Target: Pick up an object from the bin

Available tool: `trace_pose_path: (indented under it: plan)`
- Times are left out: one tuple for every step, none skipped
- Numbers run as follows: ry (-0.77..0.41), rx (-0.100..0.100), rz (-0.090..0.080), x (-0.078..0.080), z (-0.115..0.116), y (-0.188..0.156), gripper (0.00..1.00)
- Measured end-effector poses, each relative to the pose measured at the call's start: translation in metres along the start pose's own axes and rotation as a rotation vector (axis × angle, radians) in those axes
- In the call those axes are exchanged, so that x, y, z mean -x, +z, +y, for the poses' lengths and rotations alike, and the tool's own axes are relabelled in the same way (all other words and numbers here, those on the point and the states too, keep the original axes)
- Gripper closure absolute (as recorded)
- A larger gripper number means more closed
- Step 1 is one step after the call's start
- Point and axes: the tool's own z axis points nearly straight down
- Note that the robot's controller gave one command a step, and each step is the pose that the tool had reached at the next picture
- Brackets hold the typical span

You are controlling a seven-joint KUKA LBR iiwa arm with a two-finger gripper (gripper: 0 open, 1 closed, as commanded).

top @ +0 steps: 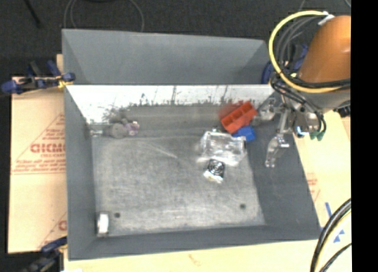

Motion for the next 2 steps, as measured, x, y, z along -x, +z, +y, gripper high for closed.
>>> trace_pose_path:
  plan:
    - [-0.136, 0.003, 0.004, 0.040, 0.023, 0.128, 0.00]
    - [-0.231, -0.007, -0.030, 0.043, 0.022, 0.160, 0.00]
